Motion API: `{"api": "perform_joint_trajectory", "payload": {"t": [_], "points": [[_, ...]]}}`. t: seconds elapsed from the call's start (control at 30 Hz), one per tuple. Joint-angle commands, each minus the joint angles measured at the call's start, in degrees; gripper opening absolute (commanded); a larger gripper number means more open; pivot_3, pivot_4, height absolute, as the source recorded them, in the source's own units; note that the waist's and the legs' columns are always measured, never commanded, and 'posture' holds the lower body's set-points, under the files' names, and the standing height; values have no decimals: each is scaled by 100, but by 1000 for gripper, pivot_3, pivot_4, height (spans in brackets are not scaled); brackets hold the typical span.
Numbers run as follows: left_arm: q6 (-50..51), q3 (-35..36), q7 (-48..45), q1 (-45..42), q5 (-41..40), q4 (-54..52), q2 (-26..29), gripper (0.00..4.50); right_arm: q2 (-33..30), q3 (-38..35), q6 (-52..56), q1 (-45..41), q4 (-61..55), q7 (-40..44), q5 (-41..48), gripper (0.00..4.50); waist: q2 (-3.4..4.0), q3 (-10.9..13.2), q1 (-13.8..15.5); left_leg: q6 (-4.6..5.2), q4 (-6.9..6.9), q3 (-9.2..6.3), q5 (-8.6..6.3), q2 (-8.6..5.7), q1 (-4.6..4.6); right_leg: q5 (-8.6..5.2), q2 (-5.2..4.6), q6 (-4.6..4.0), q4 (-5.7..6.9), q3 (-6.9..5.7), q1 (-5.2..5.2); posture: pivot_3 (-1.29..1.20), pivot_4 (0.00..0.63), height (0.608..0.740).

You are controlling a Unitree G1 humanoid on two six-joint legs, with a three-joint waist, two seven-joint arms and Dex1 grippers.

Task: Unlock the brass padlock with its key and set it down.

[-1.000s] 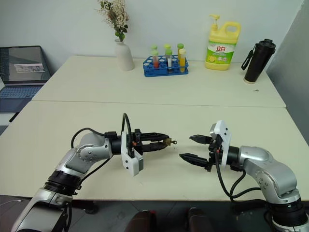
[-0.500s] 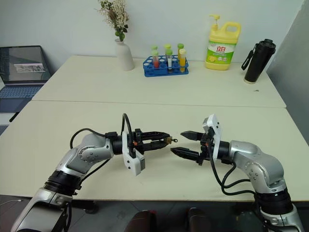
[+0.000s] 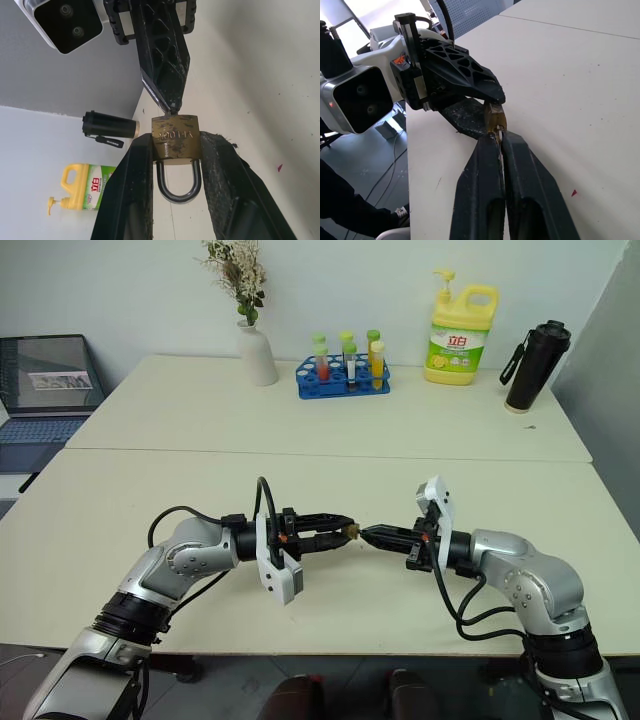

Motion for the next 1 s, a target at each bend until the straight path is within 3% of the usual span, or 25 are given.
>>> {"api": "perform_joint_trajectory", "payload": {"t": [0.03, 0.43, 0.63, 1.0], "points": [[-83, -22, 125, -97, 22, -149, 29, 962, 63, -61, 130, -190, -62, 128, 339, 0, 0, 0, 0, 0, 0, -1, 0, 0, 0, 0, 0, 0, 0, 0, 0, 0, 150, 740], [-659, -35, 501, -208, 463, 52, 103, 962, -175, -500, 2109, -1130, 825, 155, 1649, 0, 0, 0, 1, 0, 0, 0, 0, 1, -1, 13, -13, -22, 0, -1, 0, 0, 150, 740], [-777, -29, 828, -217, 818, 110, 129, 962, 72, -816, 3305, -1769, 1637, -273, 2075, 0, 0, 0, -1, 0, -2, 6, 0, 3, -1, 14, -14, -24, 0, -1, -1, 0, 150, 740], [-766, -62, 1184, -179, 1107, 125, 184, 962, 355, -1045, 3799, -2012, 1819, -585, 2076, 0, 1, 0, -5, 0, -3, 3, 0, 1, -5, 14, -17, -23, -1, -2, -4, 0, 150, 740]]}}
